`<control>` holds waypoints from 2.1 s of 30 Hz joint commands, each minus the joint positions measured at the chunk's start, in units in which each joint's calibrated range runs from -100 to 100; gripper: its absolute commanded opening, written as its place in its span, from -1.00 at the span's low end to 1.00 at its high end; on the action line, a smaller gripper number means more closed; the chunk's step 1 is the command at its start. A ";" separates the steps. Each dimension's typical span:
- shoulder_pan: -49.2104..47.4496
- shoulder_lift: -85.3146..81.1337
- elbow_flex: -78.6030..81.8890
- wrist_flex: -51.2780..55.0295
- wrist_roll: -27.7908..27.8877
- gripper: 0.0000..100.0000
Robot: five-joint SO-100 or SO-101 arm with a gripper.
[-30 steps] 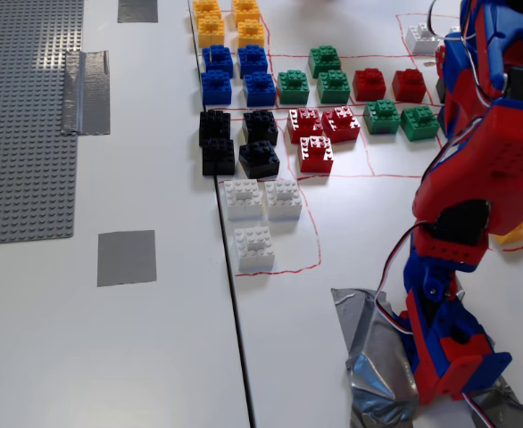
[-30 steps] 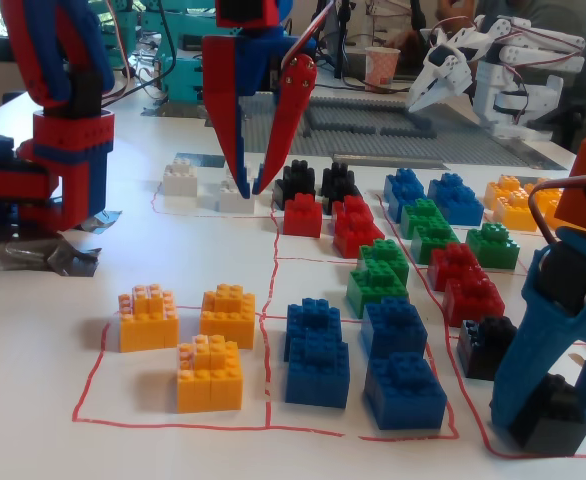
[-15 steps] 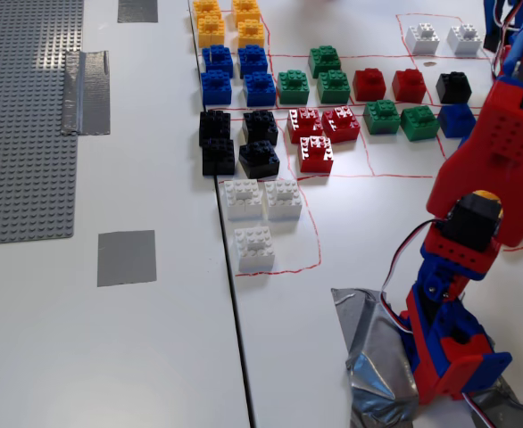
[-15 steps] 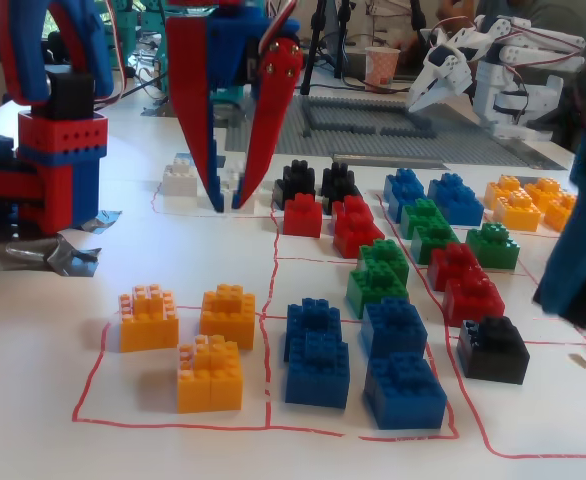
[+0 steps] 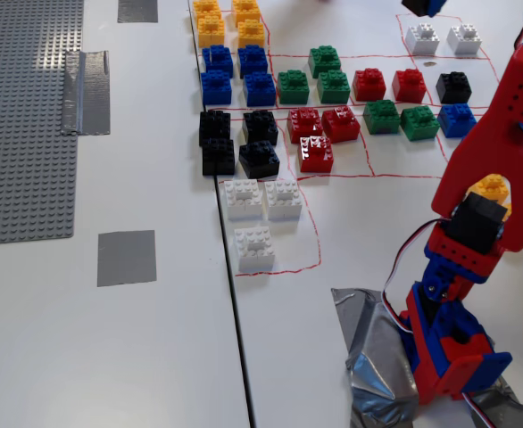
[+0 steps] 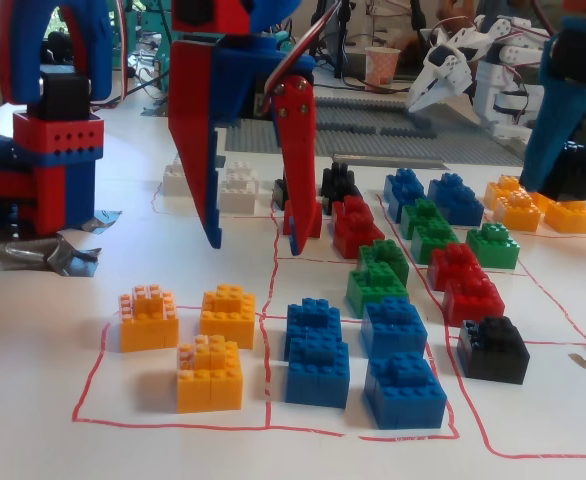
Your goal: Grab the block and put it in the grey marker
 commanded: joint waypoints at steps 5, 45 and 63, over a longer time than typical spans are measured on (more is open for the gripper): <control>0.57 3.57 -9.36 0.36 -1.51 -0.56; -4.54 22.79 -28.16 4.17 -5.42 -0.49; -4.34 24.44 -28.43 3.93 -5.03 -0.47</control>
